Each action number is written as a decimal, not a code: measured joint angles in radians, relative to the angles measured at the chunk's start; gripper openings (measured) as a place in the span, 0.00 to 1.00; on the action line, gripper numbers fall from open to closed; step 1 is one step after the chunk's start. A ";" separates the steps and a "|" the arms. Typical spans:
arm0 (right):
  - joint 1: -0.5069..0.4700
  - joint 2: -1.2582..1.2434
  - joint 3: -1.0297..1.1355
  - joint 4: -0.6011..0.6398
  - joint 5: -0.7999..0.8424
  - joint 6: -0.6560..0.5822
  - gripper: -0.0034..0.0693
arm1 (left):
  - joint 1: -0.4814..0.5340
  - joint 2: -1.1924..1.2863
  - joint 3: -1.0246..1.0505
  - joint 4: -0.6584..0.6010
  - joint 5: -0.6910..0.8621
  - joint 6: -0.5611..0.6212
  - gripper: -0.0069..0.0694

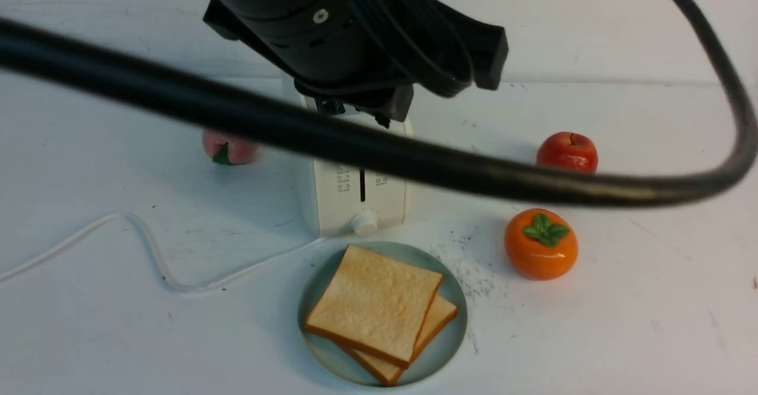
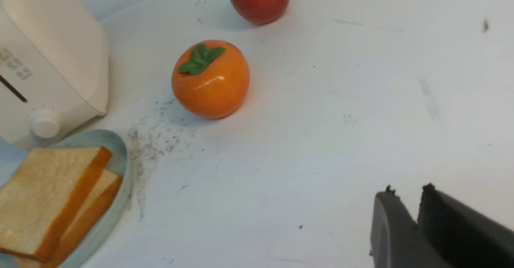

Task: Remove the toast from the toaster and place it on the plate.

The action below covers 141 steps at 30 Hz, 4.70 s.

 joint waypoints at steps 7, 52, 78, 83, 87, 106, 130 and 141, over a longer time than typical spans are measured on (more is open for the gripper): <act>0.000 0.000 0.000 0.056 0.002 0.000 0.21 | 0.000 -0.038 0.000 -0.020 0.000 0.025 0.14; 0.000 0.000 0.003 -0.043 -0.017 -0.198 0.28 | 0.000 -1.186 0.830 0.295 0.000 -0.284 0.19; 0.000 0.000 0.002 -0.042 -0.012 -0.213 0.31 | 0.000 -1.349 1.294 0.157 -0.691 -0.241 0.07; 0.000 0.000 0.002 -0.042 -0.012 -0.213 0.31 | 0.000 -1.349 1.399 0.162 -0.793 -0.238 0.07; 0.000 0.000 0.002 -0.042 -0.012 -0.213 0.31 | 0.000 -1.349 1.448 0.164 -0.790 -0.238 0.07; 0.000 0.000 0.002 -0.042 -0.012 -0.214 0.35 | 0.104 -1.362 1.738 -0.240 -1.194 0.024 0.07; 0.000 0.000 0.002 -0.042 -0.010 -0.214 0.36 | 0.827 -1.522 1.857 -0.135 -0.865 0.061 0.07; 0.000 0.000 0.002 -0.042 -0.010 -0.213 0.36 | 0.782 -1.522 1.857 -0.154 -0.857 0.033 0.08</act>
